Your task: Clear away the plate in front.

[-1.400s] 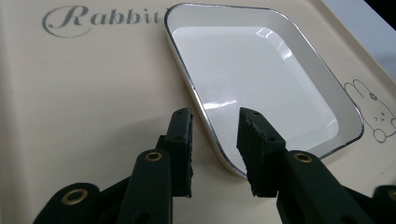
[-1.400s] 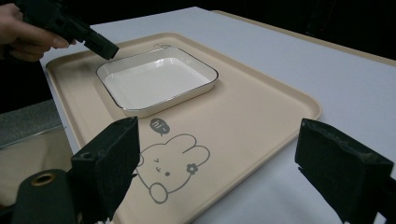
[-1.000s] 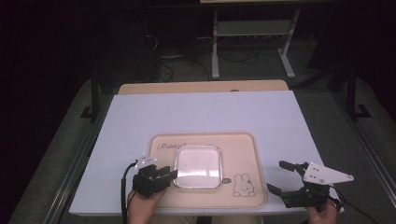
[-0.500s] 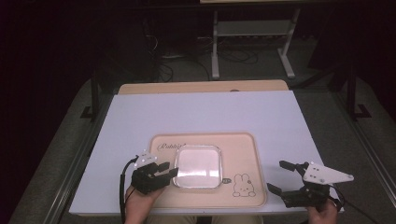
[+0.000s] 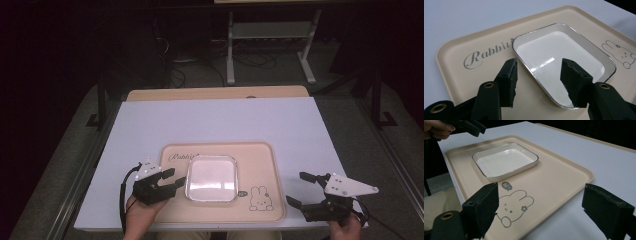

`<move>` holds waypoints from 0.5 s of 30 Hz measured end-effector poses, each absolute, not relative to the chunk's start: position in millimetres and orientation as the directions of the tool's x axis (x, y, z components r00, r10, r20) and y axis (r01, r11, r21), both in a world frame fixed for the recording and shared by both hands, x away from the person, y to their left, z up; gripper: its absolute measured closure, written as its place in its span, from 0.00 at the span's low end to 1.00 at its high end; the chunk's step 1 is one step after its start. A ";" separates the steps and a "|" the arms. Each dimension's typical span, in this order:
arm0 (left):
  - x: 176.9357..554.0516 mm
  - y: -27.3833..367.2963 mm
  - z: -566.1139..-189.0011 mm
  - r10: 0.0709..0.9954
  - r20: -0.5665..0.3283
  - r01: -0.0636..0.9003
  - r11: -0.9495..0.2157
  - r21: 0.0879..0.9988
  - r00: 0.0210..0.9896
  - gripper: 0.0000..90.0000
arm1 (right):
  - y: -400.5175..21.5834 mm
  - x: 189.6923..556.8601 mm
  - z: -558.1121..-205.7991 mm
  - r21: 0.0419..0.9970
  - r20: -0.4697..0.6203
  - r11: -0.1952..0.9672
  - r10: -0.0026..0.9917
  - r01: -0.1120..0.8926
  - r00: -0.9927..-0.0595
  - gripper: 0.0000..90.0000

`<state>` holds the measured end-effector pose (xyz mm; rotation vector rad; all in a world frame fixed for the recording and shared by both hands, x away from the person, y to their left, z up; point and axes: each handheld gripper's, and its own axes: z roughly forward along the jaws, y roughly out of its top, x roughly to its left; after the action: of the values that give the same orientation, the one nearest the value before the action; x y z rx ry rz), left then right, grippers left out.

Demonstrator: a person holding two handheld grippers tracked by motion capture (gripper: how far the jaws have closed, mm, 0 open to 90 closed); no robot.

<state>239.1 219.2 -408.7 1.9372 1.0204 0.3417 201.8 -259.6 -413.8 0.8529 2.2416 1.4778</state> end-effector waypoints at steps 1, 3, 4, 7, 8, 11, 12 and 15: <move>239.4 220.7 -408.4 0.767 -0.154 0.519 -0.258 0.815 0.623 0.51 | -259.6 201.9 -413.8 0.910 0.056 0.285 0.637 0.302 -0.769 0.15; 239.7 224.0 -407.5 0.763 -0.156 0.511 -0.253 0.822 0.628 0.50 | -259.5 201.9 -413.8 0.909 0.057 0.285 0.638 0.303 -0.768 0.15; 239.8 226.0 -406.9 0.760 -0.152 0.506 -0.256 0.824 0.632 0.50 | -259.6 201.9 -413.9 0.910 0.057 0.284 0.638 0.304 -0.768 0.15; 240.0 229.7 -405.6 0.757 -0.145 0.498 -0.260 0.827 0.637 0.47 | -260.0 202.2 -413.9 0.910 0.059 0.282 0.639 0.305 -0.767 0.15; 240.0 231.1 -405.1 0.757 -0.145 0.496 -0.259 0.829 0.638 0.46 | -260.1 202.2 -414.0 0.910 0.060 0.281 0.640 0.305 -0.766 0.15; 240.1 235.2 -404.1 0.757 -0.137 0.486 -0.260 0.834 0.639 0.44 | -260.2 202.4 -414.1 0.909 0.060 0.282 0.640 0.306 -0.766 0.15; 240.1 236.5 -403.8 0.757 -0.137 0.485 -0.258 0.836 0.639 0.43 | -260.2 202.5 -414.1 0.909 0.059 0.282 0.640 0.306 -0.766 0.15; 240.5 240.8 -403.0 0.757 -0.131 0.476 -0.257 0.841 0.640 0.41 | -260.4 202.7 -414.2 0.909 0.059 0.283 0.640 0.306 -0.766 0.15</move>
<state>240.5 240.8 -403.0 1.9120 0.9737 0.3731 202.7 -260.4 -414.2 0.8610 2.2394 1.4767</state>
